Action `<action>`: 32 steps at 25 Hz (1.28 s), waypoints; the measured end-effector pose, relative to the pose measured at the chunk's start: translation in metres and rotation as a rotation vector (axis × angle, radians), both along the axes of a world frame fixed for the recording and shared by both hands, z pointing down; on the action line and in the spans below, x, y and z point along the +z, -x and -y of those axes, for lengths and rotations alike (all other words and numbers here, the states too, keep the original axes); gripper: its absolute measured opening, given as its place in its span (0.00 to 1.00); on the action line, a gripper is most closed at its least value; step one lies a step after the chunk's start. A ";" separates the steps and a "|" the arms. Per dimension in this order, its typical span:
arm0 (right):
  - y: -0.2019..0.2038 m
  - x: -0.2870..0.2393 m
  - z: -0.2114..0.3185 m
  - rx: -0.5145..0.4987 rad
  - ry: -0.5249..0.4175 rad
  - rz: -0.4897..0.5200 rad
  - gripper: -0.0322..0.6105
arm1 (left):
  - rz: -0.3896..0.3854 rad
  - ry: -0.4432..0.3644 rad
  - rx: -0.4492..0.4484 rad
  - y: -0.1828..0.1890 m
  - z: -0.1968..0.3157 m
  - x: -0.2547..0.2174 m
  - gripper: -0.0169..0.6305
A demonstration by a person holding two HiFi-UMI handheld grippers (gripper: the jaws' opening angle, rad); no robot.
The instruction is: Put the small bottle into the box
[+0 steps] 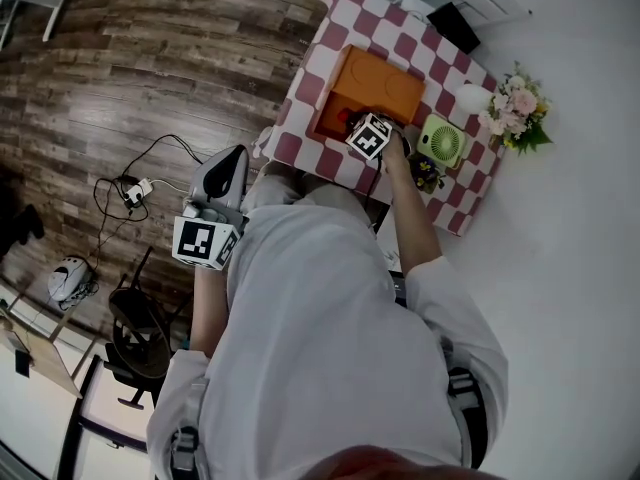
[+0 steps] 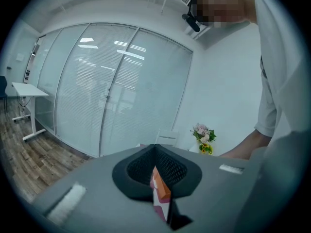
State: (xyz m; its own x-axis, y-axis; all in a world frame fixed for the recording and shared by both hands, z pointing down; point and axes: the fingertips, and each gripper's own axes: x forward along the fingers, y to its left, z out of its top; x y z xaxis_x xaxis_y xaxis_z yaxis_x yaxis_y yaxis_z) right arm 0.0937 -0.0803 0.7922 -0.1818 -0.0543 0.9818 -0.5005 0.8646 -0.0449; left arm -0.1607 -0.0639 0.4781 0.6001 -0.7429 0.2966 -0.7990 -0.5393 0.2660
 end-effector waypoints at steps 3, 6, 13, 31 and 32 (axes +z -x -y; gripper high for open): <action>-0.002 -0.013 0.000 0.044 -0.006 0.042 0.42 | -0.005 -0.008 0.016 -0.010 -0.003 -0.004 0.03; -0.003 -0.029 0.000 0.108 -0.016 0.099 0.41 | -0.008 -0.017 0.044 -0.022 -0.005 -0.008 0.03; -0.010 -0.064 -0.006 0.272 -0.060 0.236 0.38 | -0.028 -0.054 0.115 -0.047 -0.002 -0.017 0.03; 0.009 -0.230 -0.048 0.560 -0.405 0.682 0.05 | -0.049 -0.124 0.362 -0.109 0.030 -0.017 0.03; 0.007 -0.243 -0.050 0.567 -0.435 0.707 0.05 | -0.050 -0.123 0.363 -0.111 0.030 -0.016 0.03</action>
